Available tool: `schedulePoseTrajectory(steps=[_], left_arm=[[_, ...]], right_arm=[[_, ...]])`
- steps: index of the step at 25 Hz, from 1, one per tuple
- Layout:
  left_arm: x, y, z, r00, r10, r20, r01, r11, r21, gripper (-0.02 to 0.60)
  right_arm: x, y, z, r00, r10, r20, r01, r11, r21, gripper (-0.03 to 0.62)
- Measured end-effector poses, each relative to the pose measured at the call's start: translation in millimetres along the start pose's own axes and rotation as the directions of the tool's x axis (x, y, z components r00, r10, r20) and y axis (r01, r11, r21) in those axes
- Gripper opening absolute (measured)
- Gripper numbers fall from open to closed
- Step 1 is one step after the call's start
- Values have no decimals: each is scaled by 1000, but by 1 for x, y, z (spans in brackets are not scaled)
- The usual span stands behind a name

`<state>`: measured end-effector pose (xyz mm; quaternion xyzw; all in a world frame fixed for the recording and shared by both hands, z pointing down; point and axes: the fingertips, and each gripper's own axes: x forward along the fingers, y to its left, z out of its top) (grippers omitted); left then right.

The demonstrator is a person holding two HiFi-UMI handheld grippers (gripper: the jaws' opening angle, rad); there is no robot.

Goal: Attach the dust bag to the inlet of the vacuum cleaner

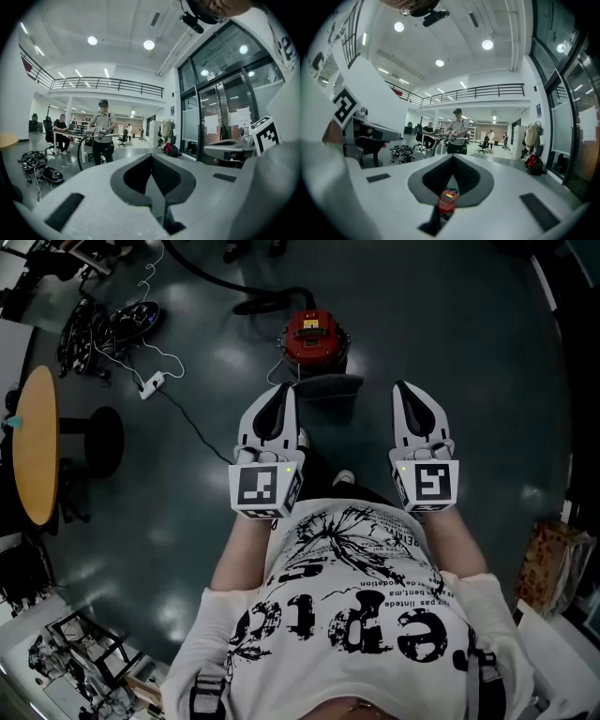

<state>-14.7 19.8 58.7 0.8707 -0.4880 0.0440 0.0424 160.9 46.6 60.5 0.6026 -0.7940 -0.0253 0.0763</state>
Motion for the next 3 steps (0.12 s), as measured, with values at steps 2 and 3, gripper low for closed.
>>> schedulePoseTrajectory(steps=[2, 3], left_arm=[[0, -1, 2, 1000, -4, 6, 4, 1000, 8, 3], [0, -2, 2, 1000, -5, 9, 5, 1000, 11, 3]], right_arm=[[0, 1, 0, 1000, 4, -1, -4, 1000, 4, 2], [0, 1, 0, 1000, 7, -1, -7, 1000, 5, 2]])
